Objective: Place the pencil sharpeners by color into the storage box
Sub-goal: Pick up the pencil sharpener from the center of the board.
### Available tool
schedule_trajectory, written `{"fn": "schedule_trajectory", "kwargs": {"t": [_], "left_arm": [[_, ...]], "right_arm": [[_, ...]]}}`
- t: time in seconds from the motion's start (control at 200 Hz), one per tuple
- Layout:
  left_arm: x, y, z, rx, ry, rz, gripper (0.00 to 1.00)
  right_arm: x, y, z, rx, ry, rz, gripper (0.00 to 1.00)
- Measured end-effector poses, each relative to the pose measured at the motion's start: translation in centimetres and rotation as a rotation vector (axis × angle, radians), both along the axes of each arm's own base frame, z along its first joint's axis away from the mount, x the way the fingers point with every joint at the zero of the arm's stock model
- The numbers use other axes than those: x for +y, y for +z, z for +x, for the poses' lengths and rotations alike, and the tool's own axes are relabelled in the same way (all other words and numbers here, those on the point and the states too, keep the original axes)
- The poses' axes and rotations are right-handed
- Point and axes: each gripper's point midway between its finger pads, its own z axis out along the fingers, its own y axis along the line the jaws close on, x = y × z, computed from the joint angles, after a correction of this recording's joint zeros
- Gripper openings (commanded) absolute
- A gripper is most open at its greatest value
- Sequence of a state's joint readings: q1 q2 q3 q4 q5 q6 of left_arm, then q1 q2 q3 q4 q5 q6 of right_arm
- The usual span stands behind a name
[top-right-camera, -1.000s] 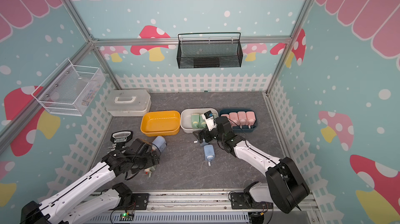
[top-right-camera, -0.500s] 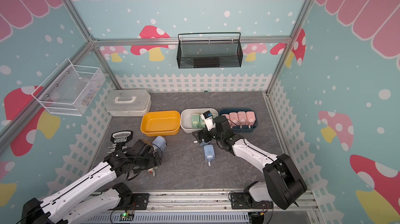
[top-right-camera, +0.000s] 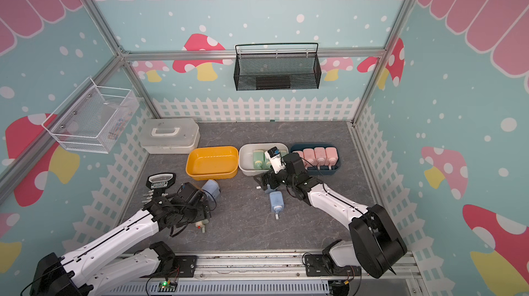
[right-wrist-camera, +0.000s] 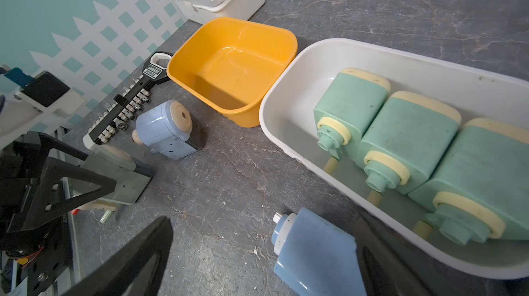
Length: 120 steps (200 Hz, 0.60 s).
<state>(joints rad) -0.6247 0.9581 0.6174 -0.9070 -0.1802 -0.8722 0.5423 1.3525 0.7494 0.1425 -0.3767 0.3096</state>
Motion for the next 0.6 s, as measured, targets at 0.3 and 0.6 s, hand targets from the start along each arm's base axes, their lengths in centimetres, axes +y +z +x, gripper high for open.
{"fn": "schedule_trajectory", "kwargs": {"t": [0.3, 0.6], "left_arm": [[0.09, -0.18, 0.07, 0.004, -0.004, 0.013, 0.73], [-0.01, -0.47, 0.22, 0.007, -0.001, 0.015, 0.61]], "right_arm": [[0.33, 0.11, -0.31, -0.005, 0.017, 0.001, 0.98], [0.32, 0.1, -0.31, -0.006, 0.017, 0.0, 0.98]]}}
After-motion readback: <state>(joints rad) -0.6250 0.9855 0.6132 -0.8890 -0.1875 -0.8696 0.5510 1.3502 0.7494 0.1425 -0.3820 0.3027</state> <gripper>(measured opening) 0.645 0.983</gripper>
